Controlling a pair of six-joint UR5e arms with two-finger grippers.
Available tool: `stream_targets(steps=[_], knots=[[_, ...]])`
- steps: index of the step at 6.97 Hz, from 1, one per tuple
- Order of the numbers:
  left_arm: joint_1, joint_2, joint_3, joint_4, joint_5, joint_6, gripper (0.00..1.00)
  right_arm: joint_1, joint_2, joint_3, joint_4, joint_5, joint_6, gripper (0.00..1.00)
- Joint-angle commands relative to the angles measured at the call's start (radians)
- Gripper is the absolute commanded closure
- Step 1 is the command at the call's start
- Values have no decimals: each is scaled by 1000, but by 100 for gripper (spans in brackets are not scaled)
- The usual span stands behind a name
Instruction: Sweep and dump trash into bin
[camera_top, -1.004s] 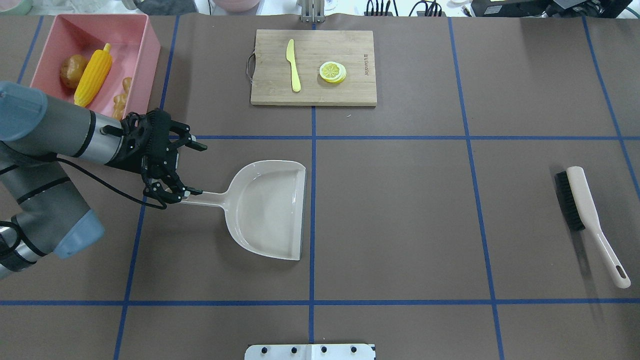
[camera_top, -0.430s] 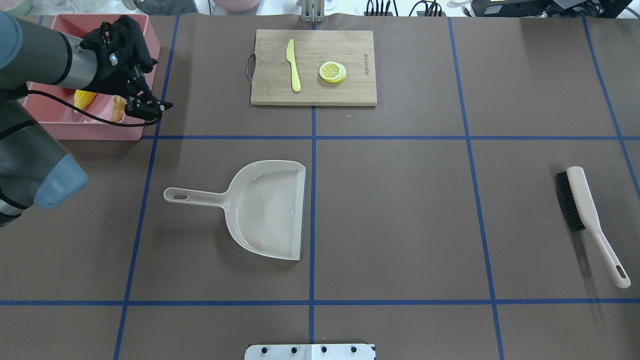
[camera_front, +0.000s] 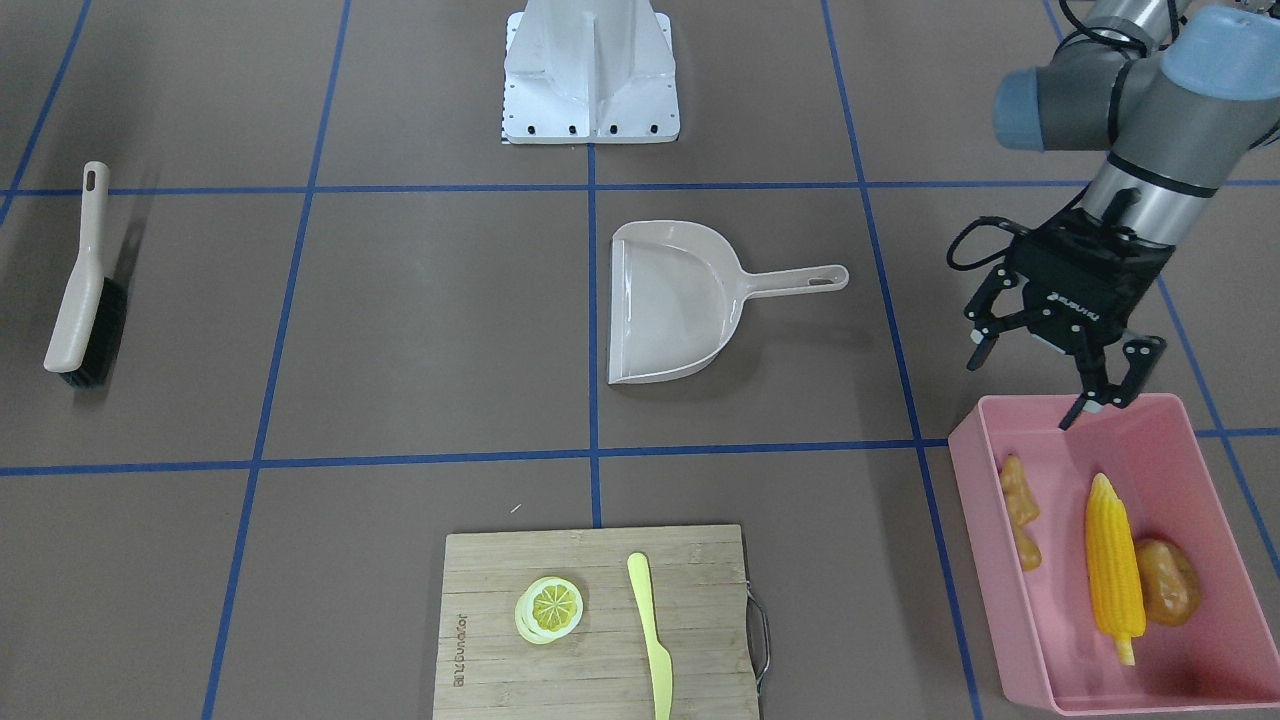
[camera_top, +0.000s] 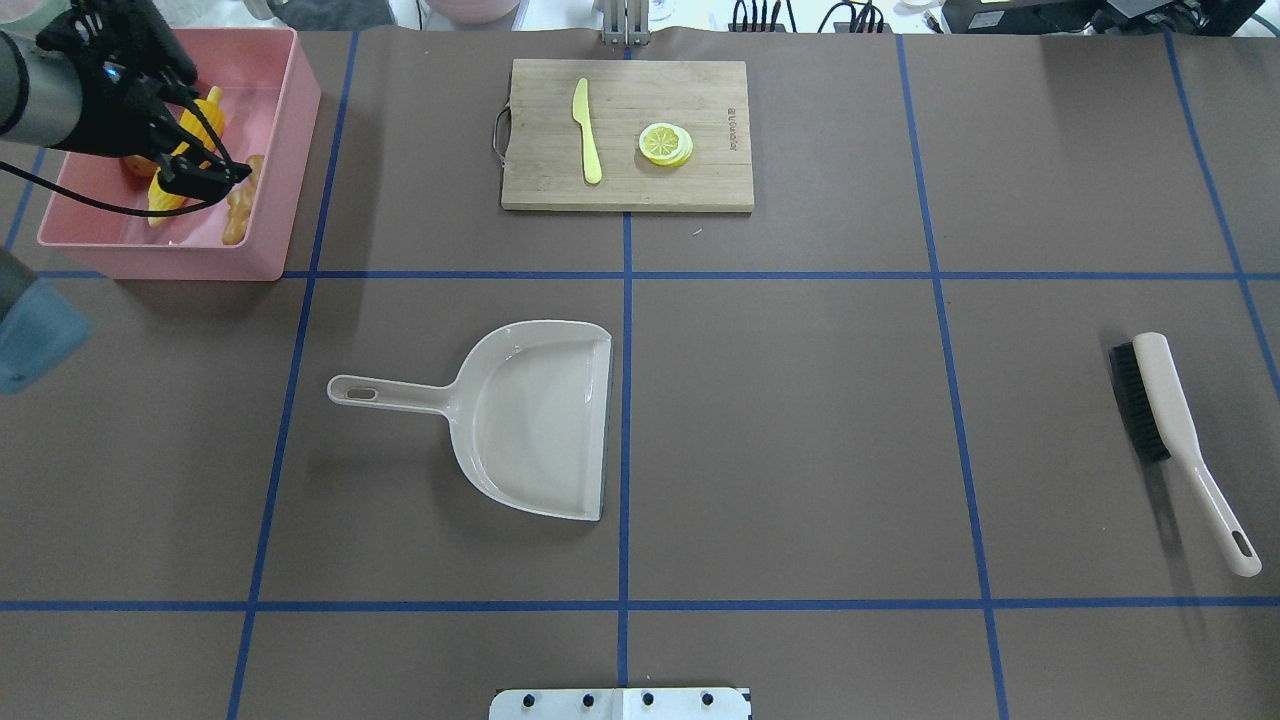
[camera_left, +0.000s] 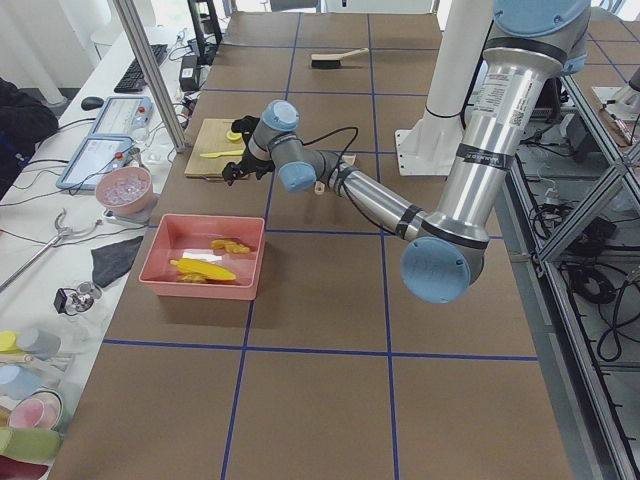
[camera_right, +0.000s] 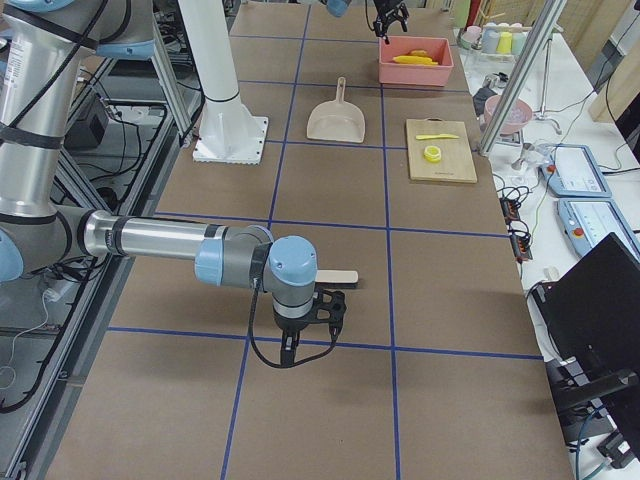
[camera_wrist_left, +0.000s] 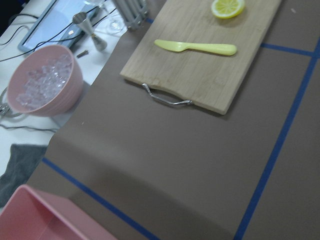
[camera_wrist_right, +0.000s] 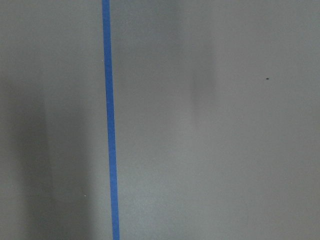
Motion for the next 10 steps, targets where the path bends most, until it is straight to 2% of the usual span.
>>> stream_targets(steps=[1, 2, 4, 5, 7, 8, 9, 10], knots=[[-181, 128, 27, 0, -241, -7, 1, 0, 0, 0, 2, 1, 0, 0], [-253, 209, 30, 0, -362, -7, 1, 0, 0, 0, 0, 1, 0, 0], [-334, 305, 66, 0, -412, -7, 1, 0, 2, -1, 2, 1, 0, 0], [-376, 311, 102, 0, -414, -7, 1, 0, 0, -1, 2, -1, 0, 0], [-417, 377, 126, 7, -550, -14, 1, 0, 2, 0, 0, 1, 0, 0], [-412, 382, 145, 52, -465, -11, 1, 0, 2, 0, -3, 1, 0, 0], [-409, 365, 197, 107, -430, -8, 1, 0, 2, 0, -3, 1, 2, 0], [-414, 347, 215, 217, -426, -5, 1, 0, 2, 0, -1, 1, 2, 0]])
